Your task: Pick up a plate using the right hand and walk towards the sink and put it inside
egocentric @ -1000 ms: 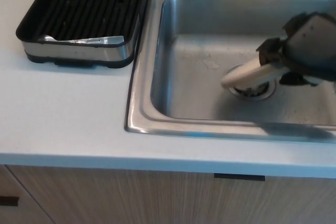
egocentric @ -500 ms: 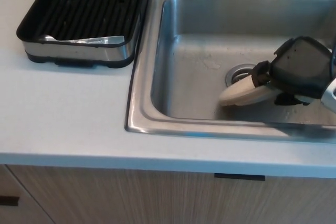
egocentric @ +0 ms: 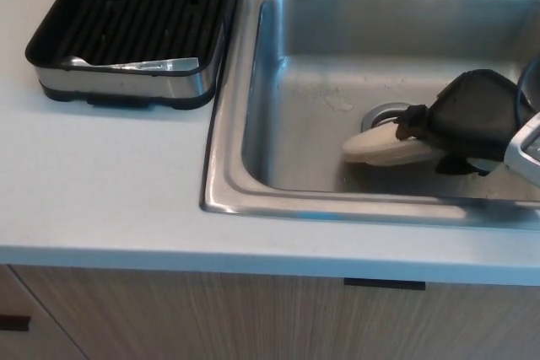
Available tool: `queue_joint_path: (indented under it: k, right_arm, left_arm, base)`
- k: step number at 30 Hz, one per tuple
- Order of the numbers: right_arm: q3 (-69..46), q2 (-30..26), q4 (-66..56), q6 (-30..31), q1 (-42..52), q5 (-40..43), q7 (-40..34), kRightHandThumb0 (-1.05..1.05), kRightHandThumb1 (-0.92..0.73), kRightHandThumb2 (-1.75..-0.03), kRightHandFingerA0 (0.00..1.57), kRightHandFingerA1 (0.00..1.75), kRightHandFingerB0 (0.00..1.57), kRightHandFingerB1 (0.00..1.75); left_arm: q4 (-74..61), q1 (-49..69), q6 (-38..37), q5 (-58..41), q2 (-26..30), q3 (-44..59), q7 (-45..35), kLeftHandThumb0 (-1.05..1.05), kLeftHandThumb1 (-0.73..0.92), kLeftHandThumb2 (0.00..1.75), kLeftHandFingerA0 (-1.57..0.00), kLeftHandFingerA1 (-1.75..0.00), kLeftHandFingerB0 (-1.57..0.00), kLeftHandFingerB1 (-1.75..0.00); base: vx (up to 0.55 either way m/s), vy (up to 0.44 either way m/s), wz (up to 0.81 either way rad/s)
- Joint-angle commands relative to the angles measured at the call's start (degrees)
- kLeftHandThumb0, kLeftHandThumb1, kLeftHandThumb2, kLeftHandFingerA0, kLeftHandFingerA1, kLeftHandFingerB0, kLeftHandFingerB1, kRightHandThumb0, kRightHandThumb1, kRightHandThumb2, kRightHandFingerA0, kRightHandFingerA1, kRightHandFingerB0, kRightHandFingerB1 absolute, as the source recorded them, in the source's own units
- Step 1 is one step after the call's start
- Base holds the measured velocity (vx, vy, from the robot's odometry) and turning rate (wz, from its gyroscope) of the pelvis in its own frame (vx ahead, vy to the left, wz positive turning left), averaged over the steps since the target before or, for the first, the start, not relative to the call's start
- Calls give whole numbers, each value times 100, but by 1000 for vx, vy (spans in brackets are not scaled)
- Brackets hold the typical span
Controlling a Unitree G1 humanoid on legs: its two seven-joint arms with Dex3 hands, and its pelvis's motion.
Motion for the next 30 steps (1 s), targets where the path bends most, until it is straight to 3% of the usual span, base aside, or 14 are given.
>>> queue_joint_path:
  k: [1,2,3,6,7,11,12,19,20,24,26,30]
  right_arm:
    - [38,265,168,934,-612,276,3296,-46,-57,-61,4,32,6,30]
    - [84,257,144,956,-636,214,3348,-54,-53,-58,0,21,3,31]
    - [144,254,128,982,-672,136,3404,-78,-38,-72,0,0,10,8]
    - [156,245,80,1009,-673,124,3479,-78,-38,-72,0,0,10,8]
    - [107,247,56,1010,-737,184,3591,-84,-49,-76,0,7,2,1]
    - [24,241,-25,1027,-824,281,3815,-84,-49,-76,0,7,2,1]
    - [10,222,-106,1031,-852,294,3927,-80,-48,-83,0,23,0,13]
    - [-89,183,-320,1010,-916,421,4407,-83,-50,-83,0,21,0,6]
    - [-267,150,-385,988,-945,663,4719,-82,-50,-81,0,17,0,3]
    - [-405,47,-613,959,-860,791,4913,-86,-49,-78,0,12,0,0]
    - [-479,10,-779,972,-786,843,4975,-83,-43,-70,0,3,7,0]
    - [-719,-216,-1248,882,-605,1074,5204,-83,-43,-75,0,11,7,7]
  left_arm:
    - [-137,16,-503,37,117,4,97,23,84,166,-122,-142,-107,-125]
    - [-161,31,-523,23,110,9,74,20,62,175,-113,-162,-102,-140]
    - [-138,24,-565,14,115,15,54,23,86,171,-122,-144,-105,-126]
    - [-128,20,-576,14,118,17,49,23,86,171,-122,-144,-105,-126]
    - [-117,12,-562,11,122,20,46,21,82,162,-129,-143,-112,-127]
    - [-104,1,-537,7,128,24,40,21,82,162,-129,-143,-112,-127]
    - [-127,24,-572,-4,120,33,38,20,84,167,-125,-144,-108,-127]
    - [-152,27,-516,-39,128,62,32,24,86,171,-124,-144,-104,-125]
    - [-63,11,-578,-10,171,53,26,19,80,163,-128,-143,-109,-126]
    - [-58,29,-589,-31,142,61,9,18,81,163,-129,-143,-111,-127]
    - [-57,53,-613,-27,145,59,6,19,80,163,-130,-144,-113,-129]
    - [-114,80,-565,-77,132,81,-41,21,82,164,-126,-143,-110,-127]
  base:
    - [0,0,0]
    - [0,0,0]
    - [0,0,0]
    - [0,0,0]
    - [0,0,0]
    - [0,0,0]
    - [0,0,0]
    - [0,0,0]
    - [0,0,0]
    - [0,0,0]
    - [0,0,0]
    - [0,0,0]
